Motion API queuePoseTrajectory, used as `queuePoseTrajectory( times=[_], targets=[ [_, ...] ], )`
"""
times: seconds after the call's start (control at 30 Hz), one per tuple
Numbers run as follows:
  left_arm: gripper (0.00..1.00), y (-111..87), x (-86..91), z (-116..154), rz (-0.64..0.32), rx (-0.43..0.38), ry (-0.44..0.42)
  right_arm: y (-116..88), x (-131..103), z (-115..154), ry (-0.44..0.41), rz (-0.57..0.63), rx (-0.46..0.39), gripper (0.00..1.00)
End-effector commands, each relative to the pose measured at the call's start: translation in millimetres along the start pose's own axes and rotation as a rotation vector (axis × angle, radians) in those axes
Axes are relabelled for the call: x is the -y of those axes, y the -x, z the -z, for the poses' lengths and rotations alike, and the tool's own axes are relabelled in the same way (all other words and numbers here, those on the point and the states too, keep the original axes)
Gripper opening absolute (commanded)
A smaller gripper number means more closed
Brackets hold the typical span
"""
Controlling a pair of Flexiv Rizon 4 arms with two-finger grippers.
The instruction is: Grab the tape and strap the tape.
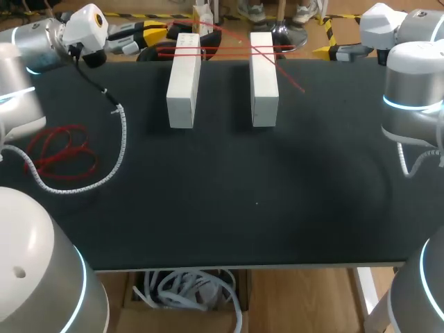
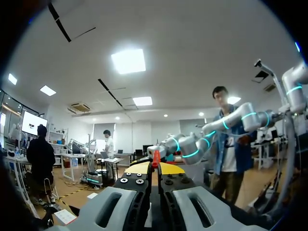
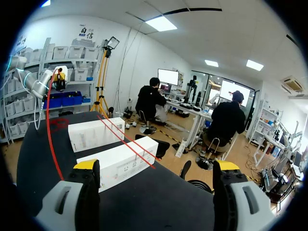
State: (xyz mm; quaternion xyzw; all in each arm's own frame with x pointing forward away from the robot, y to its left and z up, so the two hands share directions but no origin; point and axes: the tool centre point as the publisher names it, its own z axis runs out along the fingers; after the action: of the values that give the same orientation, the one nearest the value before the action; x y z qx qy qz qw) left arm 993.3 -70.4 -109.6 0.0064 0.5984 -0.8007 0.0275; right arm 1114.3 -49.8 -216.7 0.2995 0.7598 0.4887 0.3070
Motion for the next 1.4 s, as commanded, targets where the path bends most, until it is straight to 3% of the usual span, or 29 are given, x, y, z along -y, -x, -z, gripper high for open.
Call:
queuePoseTrajectory(
  times=[0.03,0.13,0.3,0.57,0.8,0.9,1.4],
  targets=[
    [0.0,0.0,0.2,0,0.0,0.0,0.001,1,-5,7,0.046,-0.141,0.038,1.0],
    [0.0,0.0,0.2,0,0.0,0.0,0.001,-3,-9,26,0.111,-0.339,0.151,1.0],
    [0.0,0.0,0.2,0,0.0,0.0,0.001,-15,-21,56,0.189,-0.495,0.287,1.0],
    [0.0,0.0,0.2,0,0.0,0.0,0.001,-45,-48,88,0.292,-0.727,0.373,1.0],
    [0.0,0.0,0.2,0,0.0,0.0,0.001,-64,-59,106,0.318,-0.964,0.38,1.0],
    [0.0,0.0,0.2,0,0.0,0.0,0.001,-61,-67,116,0.343,-0.974,0.34,1.0],
    [0.0,0.0,0.2,0,0.0,0.0,0.001,-61,-67,116,0.343,-0.974,0.34,1.0]
  ],
)
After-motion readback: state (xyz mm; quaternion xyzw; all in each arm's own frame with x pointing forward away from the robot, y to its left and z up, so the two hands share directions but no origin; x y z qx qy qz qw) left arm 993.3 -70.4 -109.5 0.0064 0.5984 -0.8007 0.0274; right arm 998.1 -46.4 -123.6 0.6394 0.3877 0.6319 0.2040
